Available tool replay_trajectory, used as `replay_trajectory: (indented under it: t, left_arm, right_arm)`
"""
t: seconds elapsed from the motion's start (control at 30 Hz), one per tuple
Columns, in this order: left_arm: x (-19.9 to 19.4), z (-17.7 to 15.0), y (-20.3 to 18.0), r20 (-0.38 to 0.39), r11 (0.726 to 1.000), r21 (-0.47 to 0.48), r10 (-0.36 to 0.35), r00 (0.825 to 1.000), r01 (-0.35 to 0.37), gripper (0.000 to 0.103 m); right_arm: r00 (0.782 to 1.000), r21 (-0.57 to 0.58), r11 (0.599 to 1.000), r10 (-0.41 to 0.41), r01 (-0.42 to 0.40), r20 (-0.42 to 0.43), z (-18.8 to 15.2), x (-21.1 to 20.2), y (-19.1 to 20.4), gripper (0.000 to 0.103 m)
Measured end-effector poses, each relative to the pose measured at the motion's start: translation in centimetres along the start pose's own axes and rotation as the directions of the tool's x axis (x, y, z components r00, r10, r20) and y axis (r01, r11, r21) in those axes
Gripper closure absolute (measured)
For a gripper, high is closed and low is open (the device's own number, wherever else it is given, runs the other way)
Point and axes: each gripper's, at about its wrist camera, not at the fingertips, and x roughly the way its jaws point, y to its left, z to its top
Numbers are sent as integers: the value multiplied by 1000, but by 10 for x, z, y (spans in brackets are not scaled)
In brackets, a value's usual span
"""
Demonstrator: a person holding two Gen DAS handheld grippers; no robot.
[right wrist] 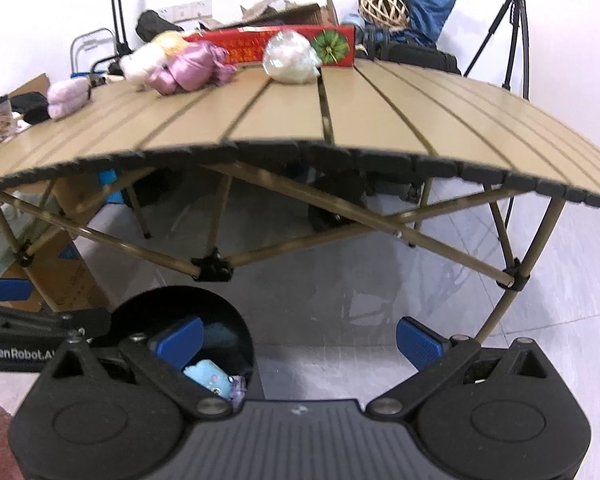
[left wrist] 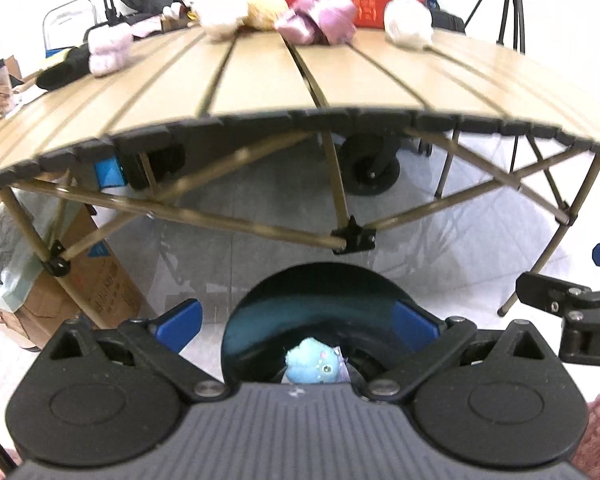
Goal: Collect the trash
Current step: 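Raise both tools from the bin back up toward the table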
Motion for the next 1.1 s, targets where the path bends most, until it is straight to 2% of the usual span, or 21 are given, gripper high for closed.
replay_trajectory:
  t: [0.23,0.5,0.77,1.1]
  left_arm:
    - [-36,10,12,90,999,-39,-2,996,6,0]
    - [-74,25,31,189,997,-81,18,982,-3,0]
    - [-95,50,35,265,995,-98,31,964,-5,0]
    - [-97,86,24,336,996,-92,20,942,12,0]
  right_arm:
    - [997,-24,999,24,-22,73,7,-32,8,0]
    - [982,-55,998,29,-19,185,24,-68,12,0]
    - [962,-52,999,23,-9,272,48,-89,12,0]
    - [934,-23,1000,12,-5,356,84,-89,8,0]
